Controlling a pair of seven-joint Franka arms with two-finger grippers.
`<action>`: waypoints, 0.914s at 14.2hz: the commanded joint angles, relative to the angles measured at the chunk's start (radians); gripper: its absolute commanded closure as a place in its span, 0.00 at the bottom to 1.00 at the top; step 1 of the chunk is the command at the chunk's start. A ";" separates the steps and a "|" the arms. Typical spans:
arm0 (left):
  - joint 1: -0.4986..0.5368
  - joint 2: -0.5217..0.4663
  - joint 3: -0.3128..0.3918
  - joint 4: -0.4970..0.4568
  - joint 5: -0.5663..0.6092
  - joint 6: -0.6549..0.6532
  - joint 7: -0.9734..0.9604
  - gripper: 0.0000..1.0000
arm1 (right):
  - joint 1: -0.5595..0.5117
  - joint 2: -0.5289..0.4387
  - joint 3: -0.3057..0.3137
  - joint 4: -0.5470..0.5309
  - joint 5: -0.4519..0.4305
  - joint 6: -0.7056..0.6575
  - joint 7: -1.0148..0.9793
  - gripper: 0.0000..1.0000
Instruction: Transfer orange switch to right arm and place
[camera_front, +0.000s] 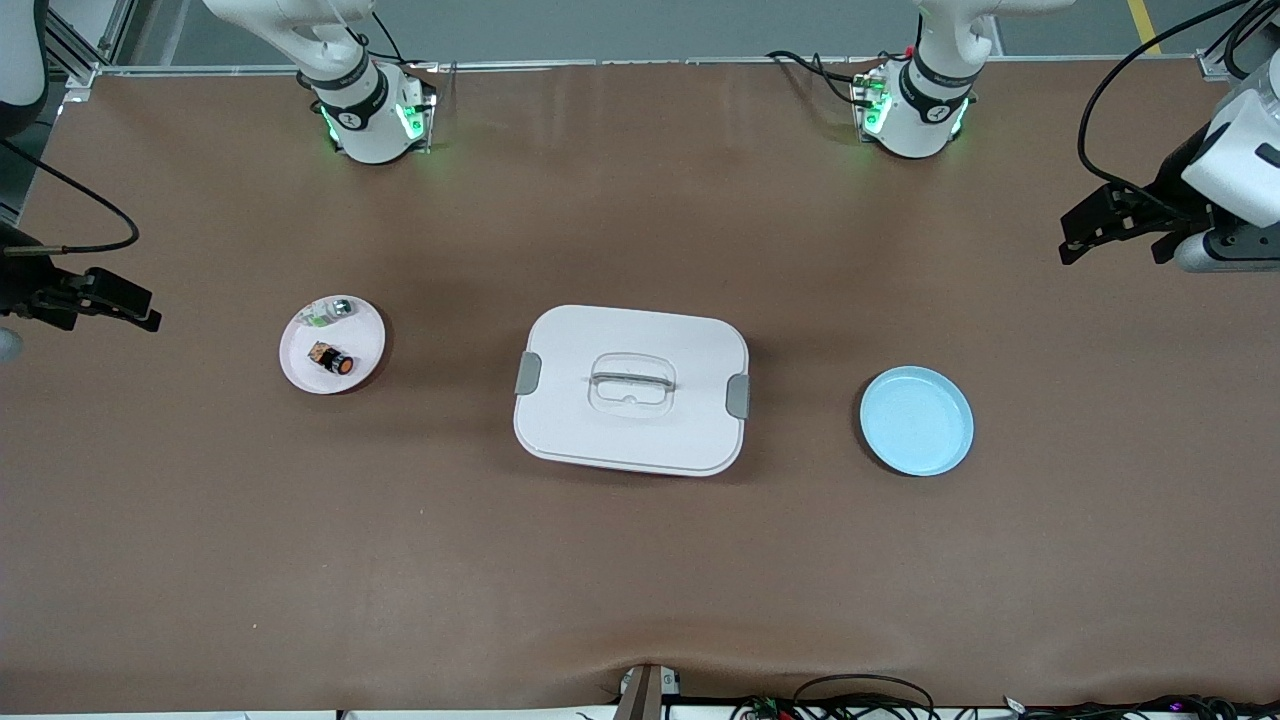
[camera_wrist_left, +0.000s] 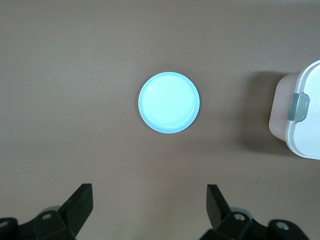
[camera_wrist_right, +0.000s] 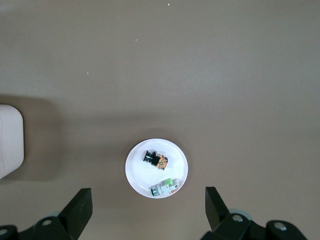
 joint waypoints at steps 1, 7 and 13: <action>0.007 0.004 0.002 0.031 0.000 -0.038 0.001 0.00 | 0.015 -0.010 -0.015 0.024 0.005 -0.029 0.045 0.00; 0.038 -0.060 -0.001 -0.038 0.001 -0.071 0.023 0.00 | 0.007 -0.024 -0.020 0.022 0.003 -0.049 0.041 0.00; 0.038 -0.008 -0.005 0.043 -0.002 -0.055 0.026 0.00 | 0.007 -0.015 -0.017 0.059 0.003 -0.049 0.039 0.00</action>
